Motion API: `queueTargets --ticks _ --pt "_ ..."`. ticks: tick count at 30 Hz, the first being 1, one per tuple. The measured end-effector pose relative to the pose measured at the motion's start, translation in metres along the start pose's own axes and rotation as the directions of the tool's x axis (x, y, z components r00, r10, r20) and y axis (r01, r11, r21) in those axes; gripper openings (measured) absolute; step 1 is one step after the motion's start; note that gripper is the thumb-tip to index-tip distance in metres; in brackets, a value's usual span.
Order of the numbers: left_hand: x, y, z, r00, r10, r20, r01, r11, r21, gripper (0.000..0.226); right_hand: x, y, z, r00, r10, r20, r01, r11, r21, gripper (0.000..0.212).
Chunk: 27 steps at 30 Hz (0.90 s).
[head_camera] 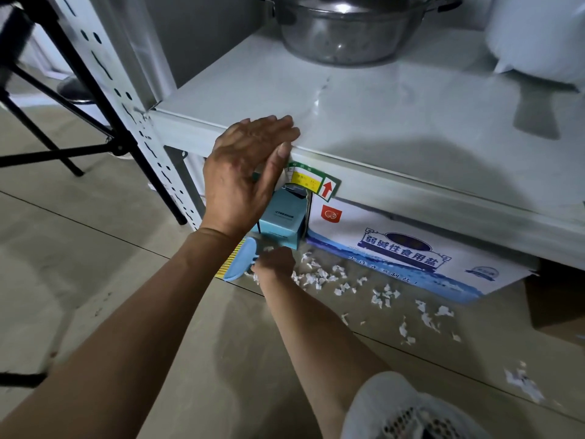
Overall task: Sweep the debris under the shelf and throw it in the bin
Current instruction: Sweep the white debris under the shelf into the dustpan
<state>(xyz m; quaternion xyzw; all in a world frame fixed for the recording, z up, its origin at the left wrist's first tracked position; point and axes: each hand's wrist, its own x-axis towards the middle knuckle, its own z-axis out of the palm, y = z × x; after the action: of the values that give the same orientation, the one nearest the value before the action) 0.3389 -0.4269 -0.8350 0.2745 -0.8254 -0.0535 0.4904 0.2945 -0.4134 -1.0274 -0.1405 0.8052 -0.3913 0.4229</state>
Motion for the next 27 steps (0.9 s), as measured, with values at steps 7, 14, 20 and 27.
queueTargets --ticks 7,14,20,27 --pt "0.001 0.005 -0.002 0.999 -0.032 0.015 0.032 0.999 -0.012 0.028 0.001 0.045 -0.074 0.997 0.068 -0.034 -0.072 0.990 -0.122 0.040" --pt "0.002 0.006 -0.005 0.998 -0.030 0.048 0.031 0.999 -0.024 0.030 -0.024 0.079 -0.164 0.989 0.072 -0.132 -0.077 0.996 -0.039 0.015" --pt "0.002 0.007 -0.005 0.997 -0.051 0.065 0.053 0.998 -0.038 0.028 -0.032 0.054 -0.139 0.994 -0.046 -0.095 0.044 0.999 -0.026 0.011" --pt "0.001 0.005 -0.006 0.997 -0.027 0.071 0.030 0.999 -0.033 0.027 0.007 0.041 -0.106 0.989 -0.005 -0.145 -0.012 0.993 -0.119 0.036"
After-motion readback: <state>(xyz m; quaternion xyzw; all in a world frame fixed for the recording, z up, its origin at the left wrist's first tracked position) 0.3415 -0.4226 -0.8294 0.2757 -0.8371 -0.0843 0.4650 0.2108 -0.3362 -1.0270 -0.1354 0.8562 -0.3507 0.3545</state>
